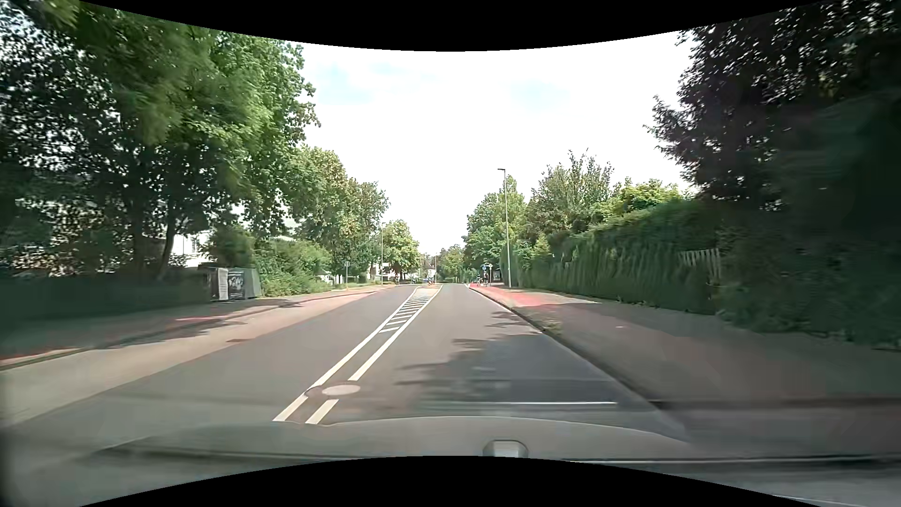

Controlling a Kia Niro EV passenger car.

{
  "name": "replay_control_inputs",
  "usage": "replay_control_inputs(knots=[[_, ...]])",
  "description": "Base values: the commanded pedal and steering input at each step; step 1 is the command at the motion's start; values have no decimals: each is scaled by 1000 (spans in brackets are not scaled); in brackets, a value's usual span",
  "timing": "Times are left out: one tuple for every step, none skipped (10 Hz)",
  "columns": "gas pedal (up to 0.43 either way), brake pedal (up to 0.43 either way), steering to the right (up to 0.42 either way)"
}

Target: Follow the waypoints while adhering to traffic rules and regulations

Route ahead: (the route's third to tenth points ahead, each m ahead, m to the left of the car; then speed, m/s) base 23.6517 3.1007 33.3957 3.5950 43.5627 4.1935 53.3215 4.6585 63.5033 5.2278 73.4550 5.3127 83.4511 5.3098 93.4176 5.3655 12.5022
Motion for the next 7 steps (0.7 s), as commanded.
replay_control_inputs(knots=[[169, 18, -15], [169, 18, -15], [169, 18, -15], [169, 18, -15], [169, 18, -14], [157, 18, -14], [157, 18, -13]])
